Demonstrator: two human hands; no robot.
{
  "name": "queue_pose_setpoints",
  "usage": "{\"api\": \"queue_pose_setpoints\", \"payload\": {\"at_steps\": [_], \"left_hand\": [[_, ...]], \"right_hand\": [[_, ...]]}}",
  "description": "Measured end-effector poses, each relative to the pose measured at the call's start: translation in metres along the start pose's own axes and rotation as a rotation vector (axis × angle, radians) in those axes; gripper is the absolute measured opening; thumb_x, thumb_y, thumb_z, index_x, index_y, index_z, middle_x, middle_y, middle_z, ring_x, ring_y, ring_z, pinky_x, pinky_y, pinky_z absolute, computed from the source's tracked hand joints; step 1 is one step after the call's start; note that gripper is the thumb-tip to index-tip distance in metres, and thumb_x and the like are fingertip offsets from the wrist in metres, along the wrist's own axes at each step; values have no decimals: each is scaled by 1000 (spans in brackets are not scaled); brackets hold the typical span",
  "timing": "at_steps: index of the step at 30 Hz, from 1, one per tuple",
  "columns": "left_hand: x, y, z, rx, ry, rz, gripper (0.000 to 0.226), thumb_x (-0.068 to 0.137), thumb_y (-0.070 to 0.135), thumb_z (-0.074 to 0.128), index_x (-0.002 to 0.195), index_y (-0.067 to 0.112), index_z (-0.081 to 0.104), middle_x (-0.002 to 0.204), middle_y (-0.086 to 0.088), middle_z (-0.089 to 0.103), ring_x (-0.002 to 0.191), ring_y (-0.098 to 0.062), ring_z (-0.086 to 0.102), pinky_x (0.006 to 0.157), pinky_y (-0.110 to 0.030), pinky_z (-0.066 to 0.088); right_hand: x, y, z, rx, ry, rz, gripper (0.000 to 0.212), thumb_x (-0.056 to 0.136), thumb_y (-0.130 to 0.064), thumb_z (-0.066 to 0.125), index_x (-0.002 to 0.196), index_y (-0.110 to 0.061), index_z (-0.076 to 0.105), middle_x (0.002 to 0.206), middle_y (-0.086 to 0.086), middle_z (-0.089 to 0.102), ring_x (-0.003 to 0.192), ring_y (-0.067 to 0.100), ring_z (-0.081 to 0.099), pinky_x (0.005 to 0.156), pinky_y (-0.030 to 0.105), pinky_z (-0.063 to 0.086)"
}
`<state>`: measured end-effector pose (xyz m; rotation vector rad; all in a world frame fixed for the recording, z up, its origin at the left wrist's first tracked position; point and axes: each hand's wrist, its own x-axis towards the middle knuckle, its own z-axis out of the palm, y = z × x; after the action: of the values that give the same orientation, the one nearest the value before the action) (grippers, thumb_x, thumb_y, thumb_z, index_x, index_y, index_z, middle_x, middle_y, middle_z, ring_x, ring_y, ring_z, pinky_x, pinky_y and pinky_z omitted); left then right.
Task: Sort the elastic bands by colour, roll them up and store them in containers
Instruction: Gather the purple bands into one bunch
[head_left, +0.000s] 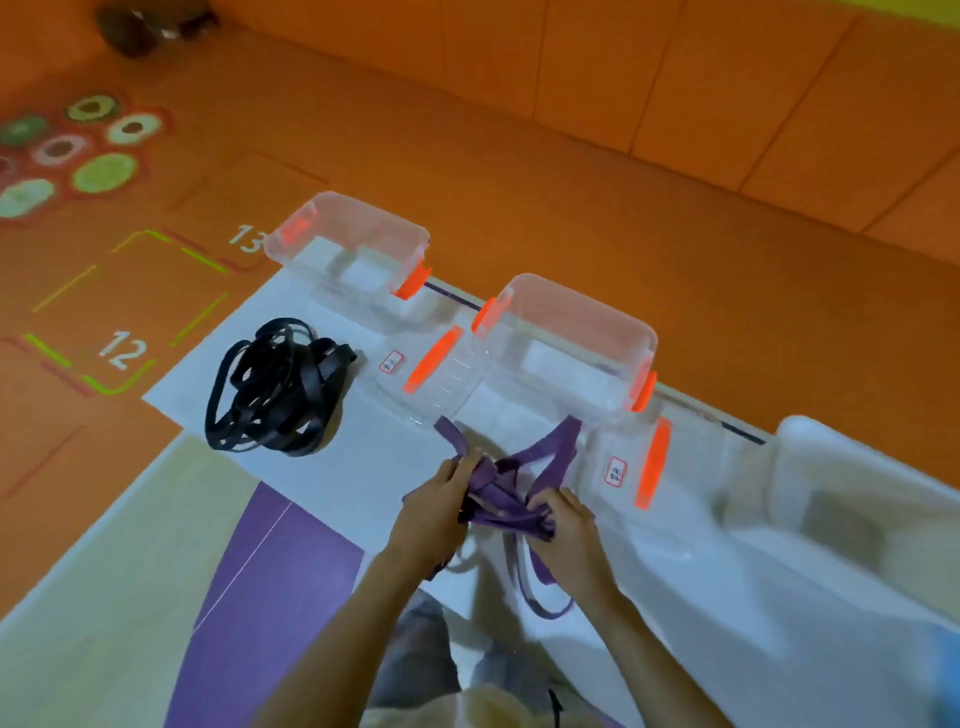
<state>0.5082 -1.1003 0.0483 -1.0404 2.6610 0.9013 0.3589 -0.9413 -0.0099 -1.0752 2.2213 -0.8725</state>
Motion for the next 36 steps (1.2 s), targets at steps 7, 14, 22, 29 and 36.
{"api": "queue_pose_setpoints", "payload": {"at_steps": [7,14,22,29,36], "left_hand": [[39,-20,22,187,-226,215,80,106,15,52,167,41,6,167,-8,27,138,-33,54,103,-41,57],[41,-15,29,355,-252,374,96,94,63,66,166,38,9,171,-11,27,144,-33,48,105,-37,55],[41,-12,11,434,-203,428,80,110,42,50,169,28,-2,175,-13,15,146,-33,45,108,-36,52],[34,-4,-2,576,-302,472,80,109,33,58,169,27,5,177,-13,0,153,-48,31,114,-46,51],[7,24,14,628,-227,603,74,105,41,58,165,25,18,175,-11,13,157,-38,25,121,-56,36]], "right_hand": [[0,1,34,-320,-124,254,38,96,-34,72,130,-28,56,150,-3,46,140,22,49,106,31,54],[-12,-31,44,-425,1,341,62,87,-46,78,143,-25,59,157,7,49,152,32,37,118,53,42],[-37,-43,62,-438,56,454,65,90,-20,80,150,-24,55,171,13,25,161,38,13,125,62,27],[-57,-50,61,-403,42,549,69,99,-28,68,160,-34,35,175,2,9,163,30,3,130,54,20],[-97,-49,30,-308,175,621,64,96,-50,66,153,-31,44,166,3,30,156,28,24,125,53,24]]}}
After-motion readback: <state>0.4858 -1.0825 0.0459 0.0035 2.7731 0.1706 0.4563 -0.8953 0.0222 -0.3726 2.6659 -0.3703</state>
